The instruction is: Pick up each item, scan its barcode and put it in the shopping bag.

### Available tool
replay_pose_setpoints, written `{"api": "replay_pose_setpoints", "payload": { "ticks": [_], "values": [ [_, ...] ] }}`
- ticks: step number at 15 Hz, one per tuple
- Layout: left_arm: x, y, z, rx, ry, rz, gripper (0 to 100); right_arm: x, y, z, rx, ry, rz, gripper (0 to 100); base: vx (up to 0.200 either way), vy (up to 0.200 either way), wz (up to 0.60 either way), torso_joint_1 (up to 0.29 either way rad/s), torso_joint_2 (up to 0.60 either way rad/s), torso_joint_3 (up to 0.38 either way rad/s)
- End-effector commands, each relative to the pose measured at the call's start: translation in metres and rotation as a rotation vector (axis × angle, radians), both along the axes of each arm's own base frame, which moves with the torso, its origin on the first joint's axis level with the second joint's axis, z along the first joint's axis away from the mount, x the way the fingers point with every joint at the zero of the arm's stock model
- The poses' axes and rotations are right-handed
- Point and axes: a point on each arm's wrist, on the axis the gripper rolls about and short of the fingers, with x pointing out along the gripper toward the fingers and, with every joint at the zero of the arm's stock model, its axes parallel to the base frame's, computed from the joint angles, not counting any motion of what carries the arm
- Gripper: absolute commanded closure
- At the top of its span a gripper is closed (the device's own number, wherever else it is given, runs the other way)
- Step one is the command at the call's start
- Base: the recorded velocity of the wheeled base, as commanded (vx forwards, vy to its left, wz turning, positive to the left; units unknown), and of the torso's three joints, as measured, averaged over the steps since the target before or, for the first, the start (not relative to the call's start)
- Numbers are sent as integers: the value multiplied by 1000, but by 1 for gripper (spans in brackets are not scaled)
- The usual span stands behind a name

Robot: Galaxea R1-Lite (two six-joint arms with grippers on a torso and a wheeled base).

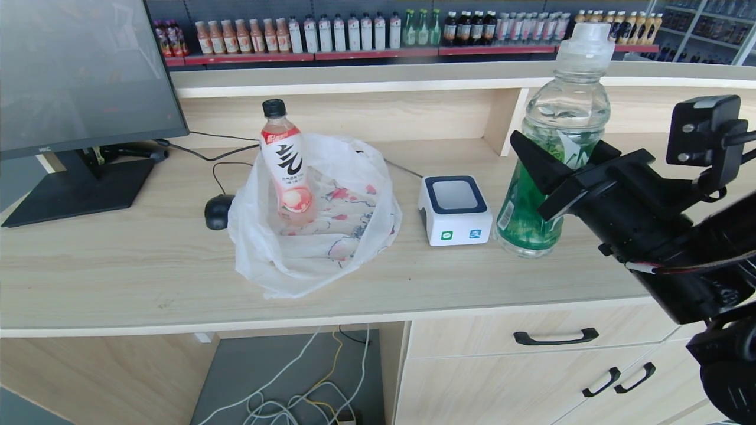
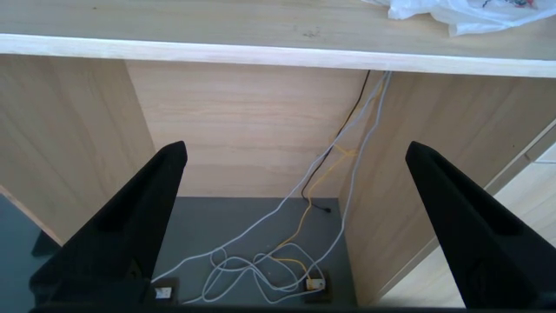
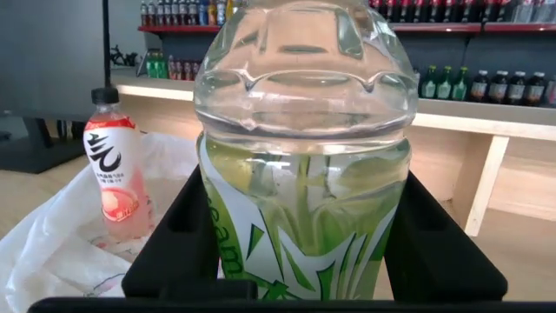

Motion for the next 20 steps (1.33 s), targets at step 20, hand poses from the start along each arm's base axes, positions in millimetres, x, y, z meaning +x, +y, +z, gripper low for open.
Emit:
{"api": "replay_pose_setpoints", "payload": {
  "ticks": [20],
  "values": [
    [0, 0, 0, -9, -1, 0, 0, -11, 3, 0, 13, 9, 44, 100, 0, 120, 0, 1, 3, 1]
  ]
}}
